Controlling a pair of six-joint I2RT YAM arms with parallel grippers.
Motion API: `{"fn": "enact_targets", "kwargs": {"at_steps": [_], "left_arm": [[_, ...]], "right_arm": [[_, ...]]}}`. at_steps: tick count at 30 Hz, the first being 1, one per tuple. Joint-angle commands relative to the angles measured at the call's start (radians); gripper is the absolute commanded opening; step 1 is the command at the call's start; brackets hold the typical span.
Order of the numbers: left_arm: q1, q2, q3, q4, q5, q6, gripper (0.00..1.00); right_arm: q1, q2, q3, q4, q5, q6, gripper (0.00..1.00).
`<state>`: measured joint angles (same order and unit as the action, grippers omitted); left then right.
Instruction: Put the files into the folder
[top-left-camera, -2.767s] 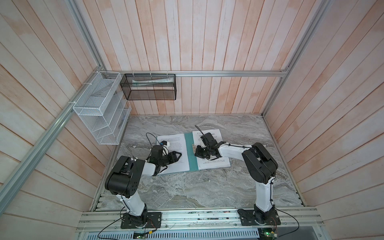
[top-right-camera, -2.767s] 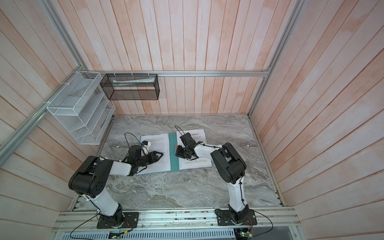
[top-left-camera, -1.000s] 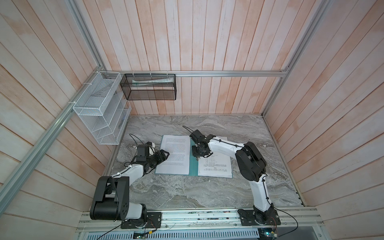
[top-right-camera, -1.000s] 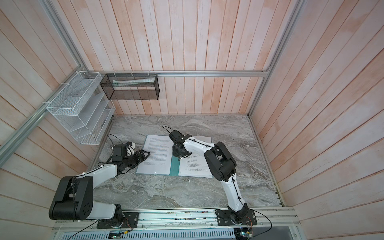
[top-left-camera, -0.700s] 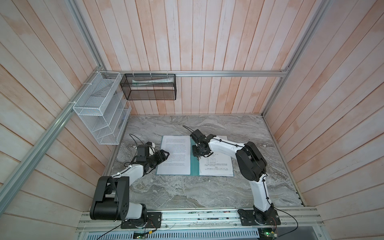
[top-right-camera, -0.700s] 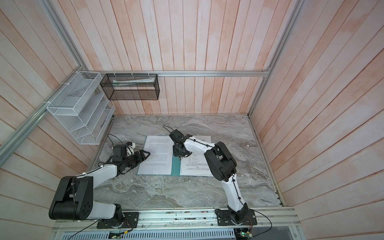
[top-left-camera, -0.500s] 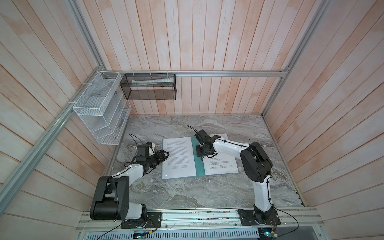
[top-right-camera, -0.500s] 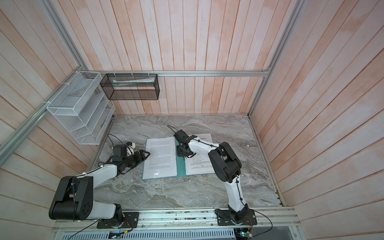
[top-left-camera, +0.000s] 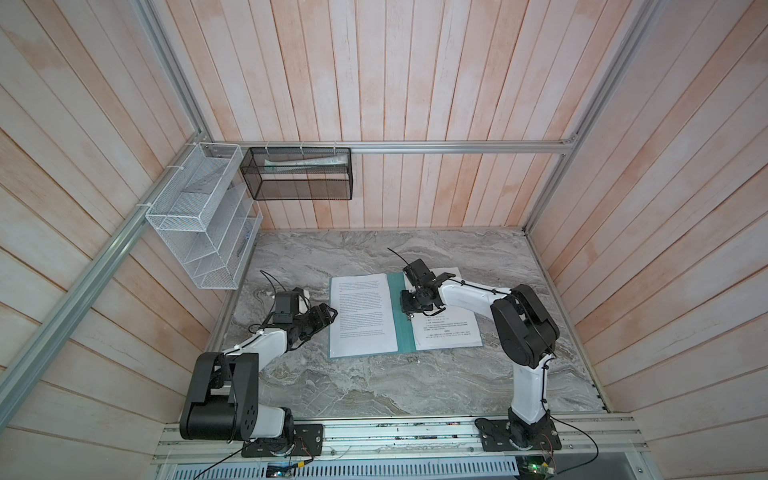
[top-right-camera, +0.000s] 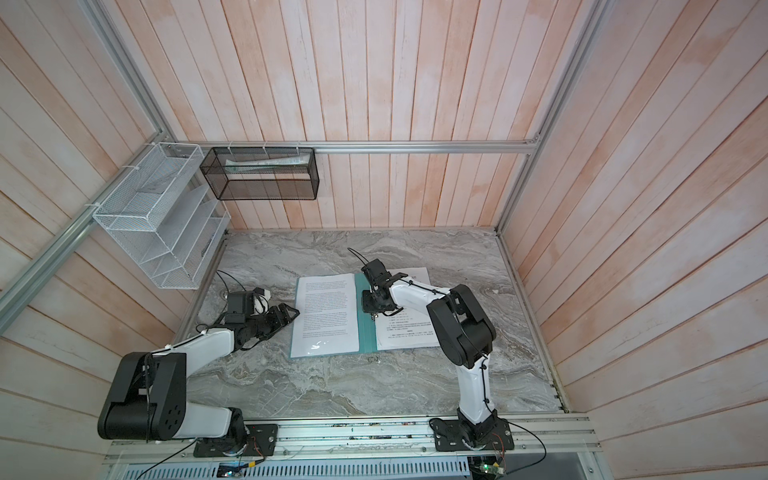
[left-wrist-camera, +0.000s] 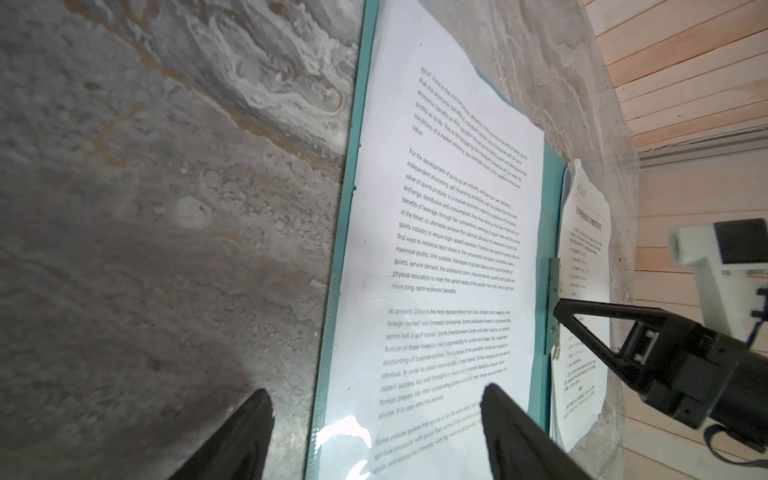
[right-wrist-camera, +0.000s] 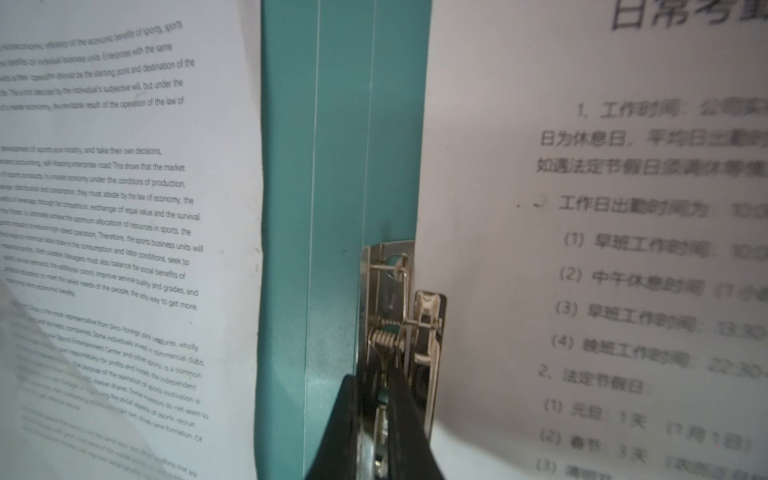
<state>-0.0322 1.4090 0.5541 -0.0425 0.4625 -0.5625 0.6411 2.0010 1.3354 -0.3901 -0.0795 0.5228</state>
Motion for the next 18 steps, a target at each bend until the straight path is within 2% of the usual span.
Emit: {"fn": "enact_targets", "kwargs": {"at_steps": [1, 5, 7, 10, 14, 18], "left_arm": [[-0.013, -0.069, -0.016, -0.142, -0.017, 0.021, 0.81], [-0.052, -0.211, -0.079, -0.271, -0.047, -0.005, 0.81], [-0.106, -0.262, -0.111, -0.268, -0.064, -0.043, 0.82], [-0.129, -0.278, -0.141, -0.275, -0.049, -0.085, 0.82], [-0.130, -0.331, -0.169, -0.281, -0.105, -0.097, 0.82], [-0.130, -0.287, -0.159, -0.276, -0.120, -0.086, 0.82]], "right_arm": [[0.001, 0.058, -0.065, -0.055, -0.051, 0.008, 0.10], [0.000, 0.054, -0.077, -0.038, -0.067, 0.014, 0.10], [0.000, 0.055, -0.083, -0.035, -0.071, 0.013, 0.10], [0.000, 0.053, -0.093, -0.034, -0.071, 0.008, 0.10], [0.001, 0.045, -0.112, -0.022, -0.076, 0.008, 0.10], [0.000, 0.049, -0.112, -0.016, -0.084, 0.009, 0.10]]}}
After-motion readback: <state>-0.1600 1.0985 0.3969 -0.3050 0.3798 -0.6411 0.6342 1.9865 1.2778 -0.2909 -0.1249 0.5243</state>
